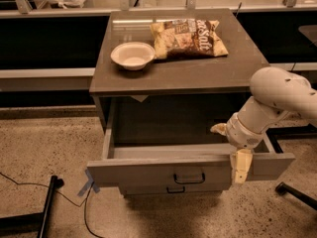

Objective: Open top drawer

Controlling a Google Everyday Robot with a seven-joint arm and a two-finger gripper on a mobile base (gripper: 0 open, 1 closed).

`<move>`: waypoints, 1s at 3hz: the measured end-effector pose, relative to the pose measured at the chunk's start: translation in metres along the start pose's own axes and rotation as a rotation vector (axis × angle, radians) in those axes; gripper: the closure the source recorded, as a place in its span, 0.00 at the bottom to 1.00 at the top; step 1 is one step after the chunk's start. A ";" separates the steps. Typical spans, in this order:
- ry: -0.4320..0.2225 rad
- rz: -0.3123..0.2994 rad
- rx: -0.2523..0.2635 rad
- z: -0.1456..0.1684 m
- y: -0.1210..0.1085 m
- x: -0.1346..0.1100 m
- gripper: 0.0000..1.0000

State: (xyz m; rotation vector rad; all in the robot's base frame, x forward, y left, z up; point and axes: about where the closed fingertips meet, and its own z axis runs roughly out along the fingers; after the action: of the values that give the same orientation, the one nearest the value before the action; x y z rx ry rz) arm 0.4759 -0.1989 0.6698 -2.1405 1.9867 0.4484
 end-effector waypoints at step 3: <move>0.121 -0.165 0.009 -0.081 -0.044 -0.058 0.38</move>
Offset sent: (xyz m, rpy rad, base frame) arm 0.0535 0.0469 0.1195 -0.1304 -0.1050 0.2240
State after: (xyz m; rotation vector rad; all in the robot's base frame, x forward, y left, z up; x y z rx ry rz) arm 0.5239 -0.1676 0.7624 -2.3530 1.8466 0.2893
